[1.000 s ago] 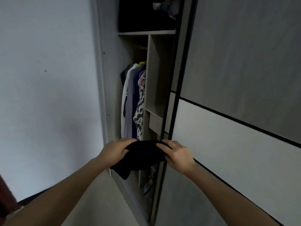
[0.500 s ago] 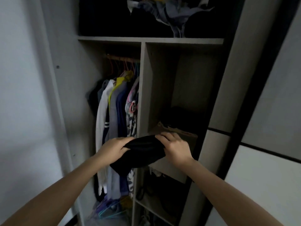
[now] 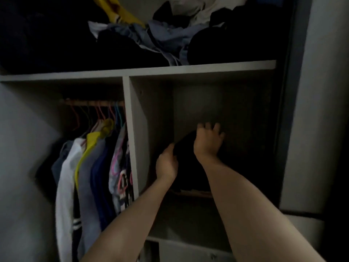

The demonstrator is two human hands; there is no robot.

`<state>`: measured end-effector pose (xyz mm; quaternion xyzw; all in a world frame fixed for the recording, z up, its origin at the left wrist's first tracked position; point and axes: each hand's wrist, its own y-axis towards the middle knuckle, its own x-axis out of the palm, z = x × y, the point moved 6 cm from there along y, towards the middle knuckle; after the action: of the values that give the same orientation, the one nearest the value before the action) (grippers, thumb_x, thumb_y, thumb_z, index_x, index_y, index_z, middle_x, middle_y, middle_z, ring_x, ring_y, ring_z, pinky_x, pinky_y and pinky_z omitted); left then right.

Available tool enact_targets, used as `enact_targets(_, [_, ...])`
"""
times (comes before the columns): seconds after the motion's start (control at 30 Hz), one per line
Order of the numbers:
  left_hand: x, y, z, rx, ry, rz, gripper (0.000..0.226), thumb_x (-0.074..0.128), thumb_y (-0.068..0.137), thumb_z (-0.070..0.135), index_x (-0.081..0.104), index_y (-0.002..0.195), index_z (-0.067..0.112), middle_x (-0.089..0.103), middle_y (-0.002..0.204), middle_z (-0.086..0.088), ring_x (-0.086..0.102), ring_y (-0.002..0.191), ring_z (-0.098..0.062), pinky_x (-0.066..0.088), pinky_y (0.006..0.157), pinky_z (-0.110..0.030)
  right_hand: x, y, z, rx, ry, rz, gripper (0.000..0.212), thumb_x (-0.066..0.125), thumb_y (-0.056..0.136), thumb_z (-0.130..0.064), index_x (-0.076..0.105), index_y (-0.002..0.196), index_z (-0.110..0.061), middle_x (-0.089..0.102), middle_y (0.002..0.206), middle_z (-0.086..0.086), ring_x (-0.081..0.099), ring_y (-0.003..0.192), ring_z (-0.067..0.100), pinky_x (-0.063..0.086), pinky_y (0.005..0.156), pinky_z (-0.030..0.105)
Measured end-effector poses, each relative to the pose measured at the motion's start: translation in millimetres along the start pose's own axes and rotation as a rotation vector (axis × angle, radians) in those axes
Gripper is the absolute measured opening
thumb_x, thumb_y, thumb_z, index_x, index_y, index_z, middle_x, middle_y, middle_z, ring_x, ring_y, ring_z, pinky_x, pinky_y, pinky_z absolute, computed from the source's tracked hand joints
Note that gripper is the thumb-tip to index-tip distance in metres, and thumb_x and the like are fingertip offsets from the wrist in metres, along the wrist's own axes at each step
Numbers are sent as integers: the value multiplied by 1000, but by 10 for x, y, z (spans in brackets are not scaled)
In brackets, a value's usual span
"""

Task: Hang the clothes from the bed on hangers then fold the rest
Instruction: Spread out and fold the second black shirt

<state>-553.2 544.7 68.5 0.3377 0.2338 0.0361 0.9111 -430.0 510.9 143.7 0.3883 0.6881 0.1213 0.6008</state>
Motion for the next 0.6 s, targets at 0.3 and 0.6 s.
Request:
enact_targets(0.3, [1149,459,-680,229,842,-562,55,33,100,29,11,150,31,2,159,-11,1,145,-34,5,115,-50,1432,-228,819,318,-68,-271,57,40,96,-21,16,148,-22,9,157,13,5,143,34,17,112,49])
enact_targets(0.6, [1390,-89,-1197,-24,734,-748,78,44,96,32,-14,148,29,-14,157,-14,-9,143,-38,4,114,-57,2018,-618,1096,202,-248,-622,97,62,86,-41,-13,148,-32,-16,155,16,-4,142,41,18,111,59])
